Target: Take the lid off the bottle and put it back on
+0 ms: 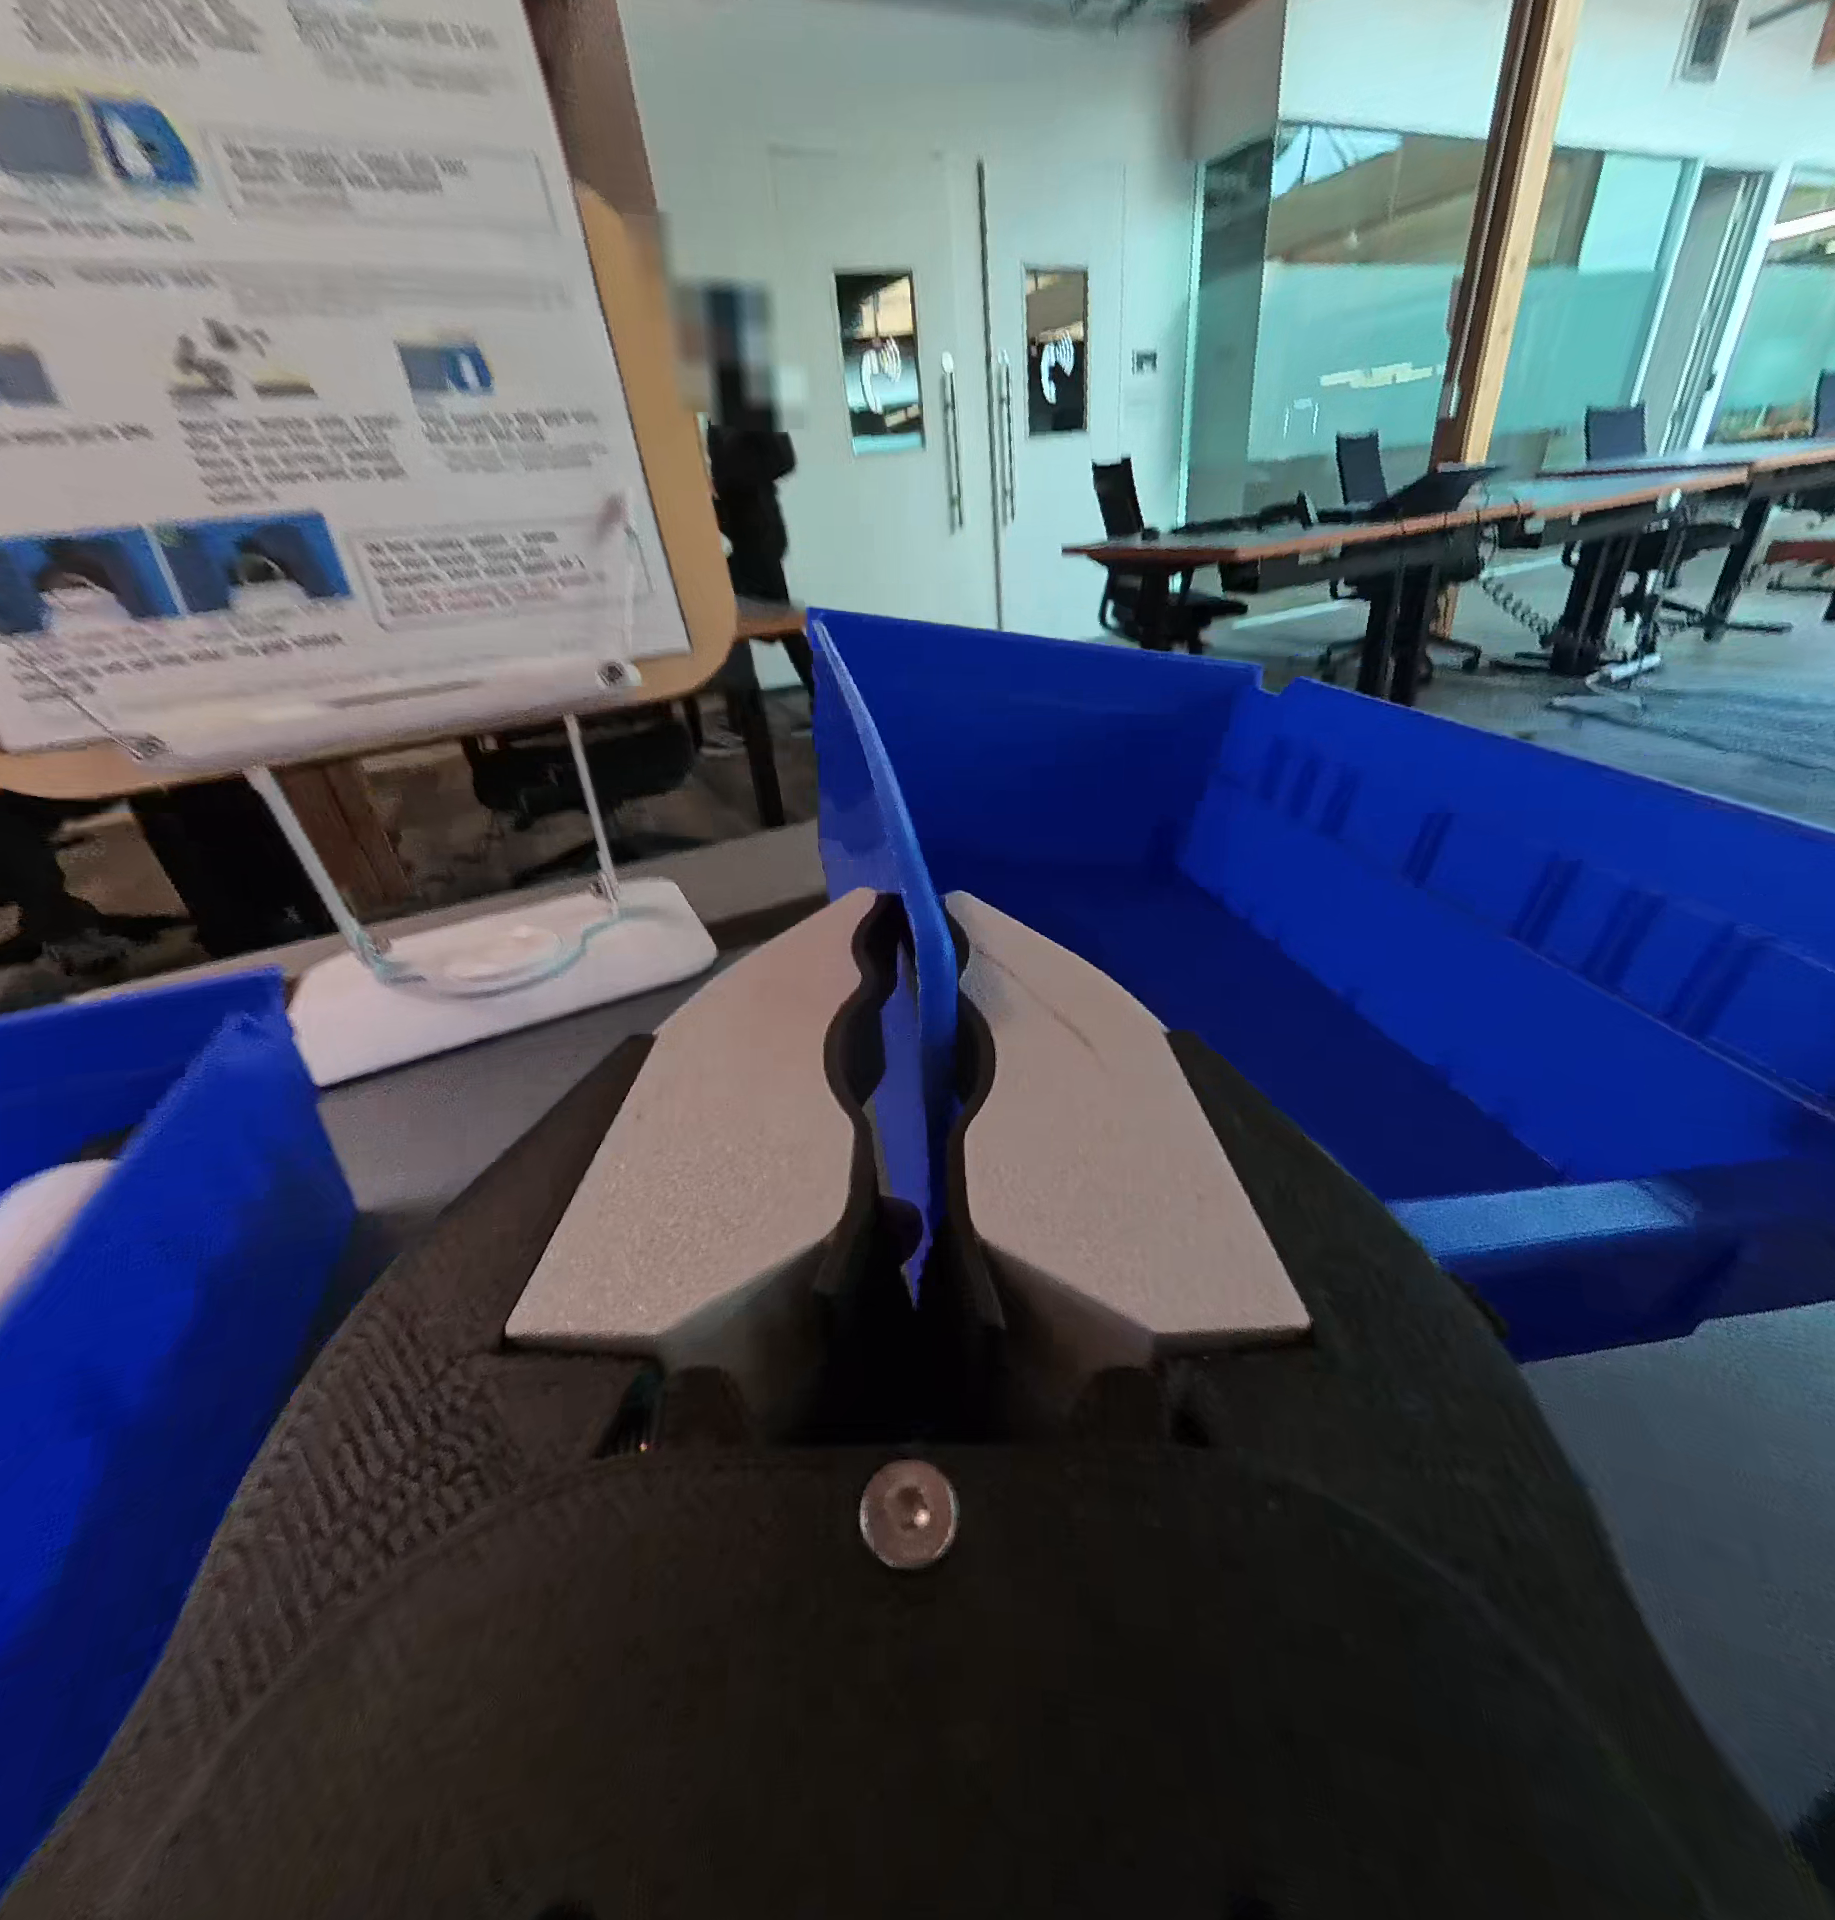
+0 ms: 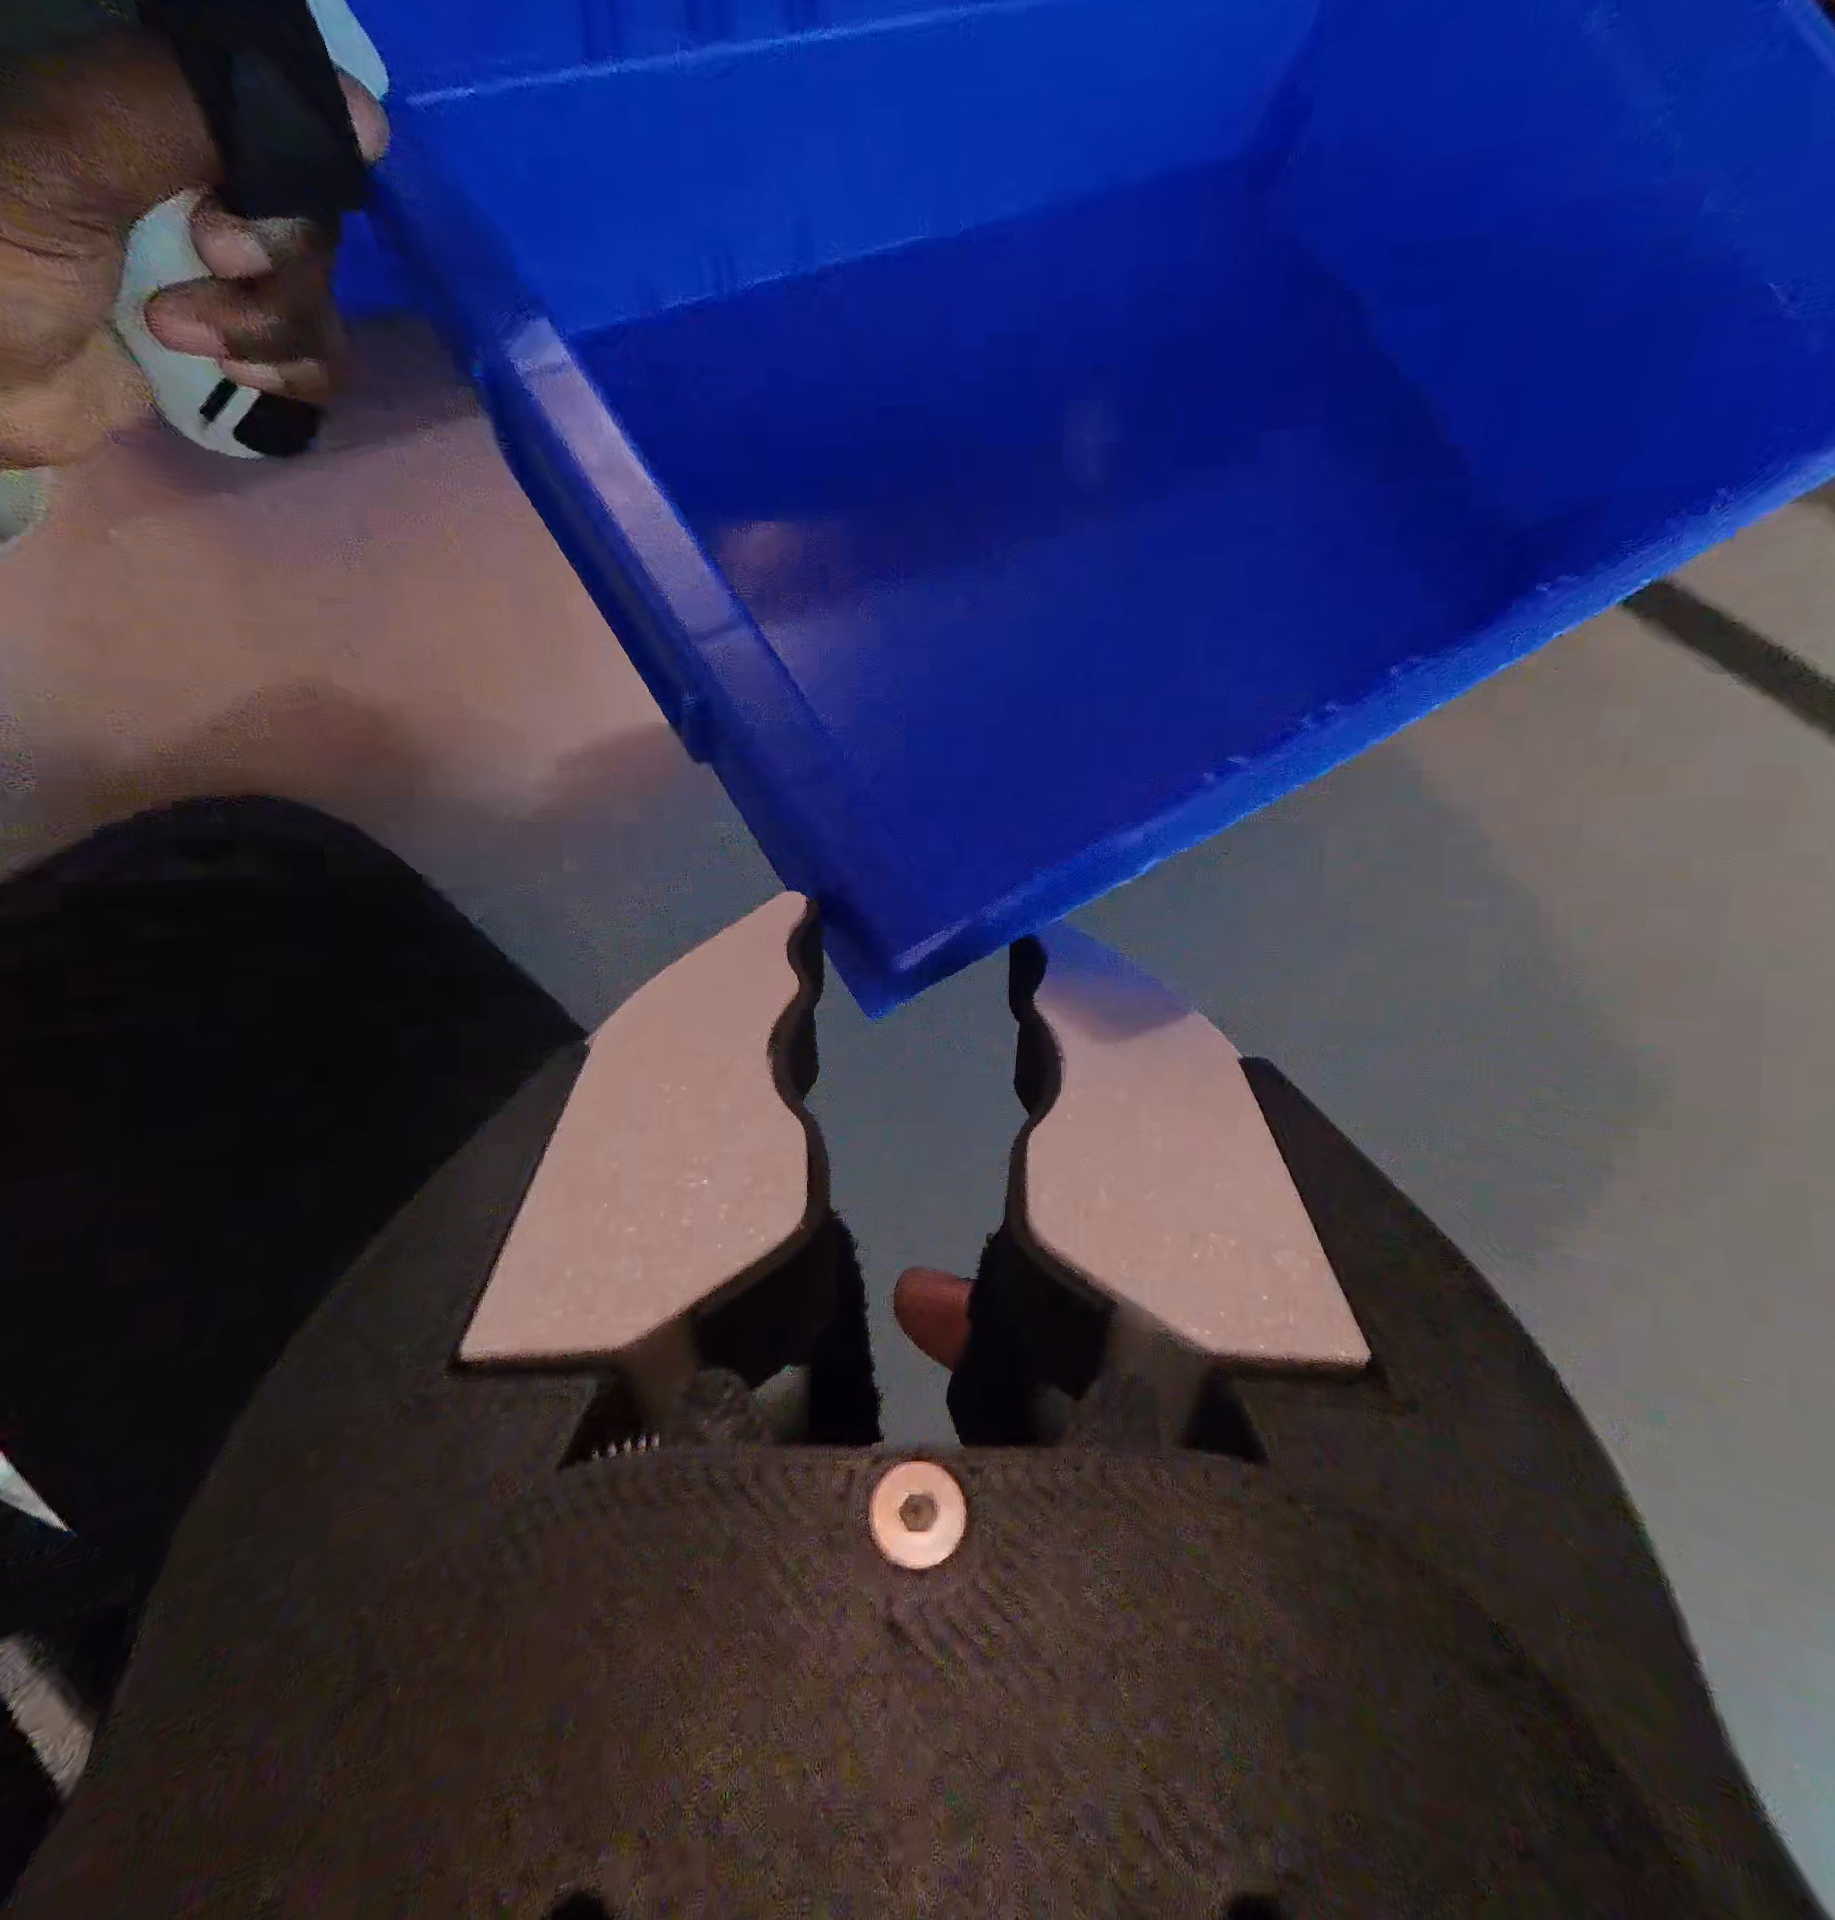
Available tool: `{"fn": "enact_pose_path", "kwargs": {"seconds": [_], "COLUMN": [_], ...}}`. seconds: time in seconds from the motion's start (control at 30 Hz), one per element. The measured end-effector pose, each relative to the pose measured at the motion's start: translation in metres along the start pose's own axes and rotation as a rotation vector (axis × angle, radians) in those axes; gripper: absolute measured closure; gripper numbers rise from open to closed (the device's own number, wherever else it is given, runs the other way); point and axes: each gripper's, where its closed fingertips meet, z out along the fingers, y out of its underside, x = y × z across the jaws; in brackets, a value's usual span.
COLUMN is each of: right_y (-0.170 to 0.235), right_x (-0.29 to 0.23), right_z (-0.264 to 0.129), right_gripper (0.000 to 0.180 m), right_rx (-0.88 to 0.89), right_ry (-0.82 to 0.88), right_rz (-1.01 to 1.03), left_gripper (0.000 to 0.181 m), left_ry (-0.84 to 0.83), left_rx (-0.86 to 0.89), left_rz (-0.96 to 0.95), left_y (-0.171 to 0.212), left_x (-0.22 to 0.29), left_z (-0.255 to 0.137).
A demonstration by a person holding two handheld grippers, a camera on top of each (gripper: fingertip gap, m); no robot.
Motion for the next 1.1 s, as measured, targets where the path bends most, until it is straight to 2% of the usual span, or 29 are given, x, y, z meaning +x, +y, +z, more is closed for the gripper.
{"fn": "enact_pose_path", "kwargs": {"seconds": [0.13, 0.3, 0.33, 0.4, 0.47, 0.57, 0.63, 0.7, 0.77, 0.83, 0.97, 1.1], "right_y": [0.035, 0.062, 0.063, 0.061, 0.052, 0.027, 0.001, -0.019, -0.025, -0.020, -0.002, 0.014], "right_x": [0.009, 0.021, 0.024, 0.023, 0.027, 0.034, 0.024, 0.004, -0.020, -0.038, -0.038, -0.036], "right_z": [0.006, 0.006, 0.005, -0.002, -0.011, -0.025, -0.030, -0.028, -0.017, -0.001, 0.028, 0.050], "right_gripper": [0.145, 0.145, 0.145, 0.140, 0.115, 0.085, 0.073, 0.069, 0.070, 0.075, 0.093, 0.100], "right_rx": [-0.093, -0.202, -0.196, -0.179, -0.147, -0.062, 0.033, 0.097, 0.072, -0.025, -0.257, -0.403], "right_ry": [-0.033, -0.010, -0.013, -0.048, -0.047, 0.013, 0.018, -0.010, -0.050, -0.076, -0.003, -0.024], "right_rz": [0.047, 0.034, 0.025, 0.035, 0.048, -0.015, -0.103, -0.230, -0.349, -0.453, -0.680, -0.731], "left_gripper": [0.171, 0.160, 0.154, 0.119, 0.101, 0.098, 0.098, 0.098, 0.098, 0.098, 0.099, 0.108], "left_ry": [0.050, 0.148, 0.191, 0.299, 0.351, 0.442, 0.485, 0.527, 0.529, 0.532, 0.468, 0.490], "left_rx": [-0.098, -0.131, -0.163, -0.228, -0.187, 0.041, 0.179, 0.215, 0.131, -0.040, -0.349, -0.575], "left_rz": [-0.004, -0.004, -0.013, -0.045, -0.046, 0.040, 0.133, 0.255, 0.380, 0.499, 0.671, 0.795], "left_y": [0.036, 0.054, 0.057, 0.056, 0.034, -0.028, -0.064, -0.075, -0.059, -0.020, 0.060, 0.118], "left_x": [0.021, 0.042, 0.046, 0.054, 0.051, 0.038, 0.018, -0.009, -0.048, -0.093, -0.172, -0.198], "left_z": [0.009, 0.003, 0.003, -0.003, -0.016, -0.063, -0.106, -0.145, -0.170, -0.186, -0.194, -0.188]}}
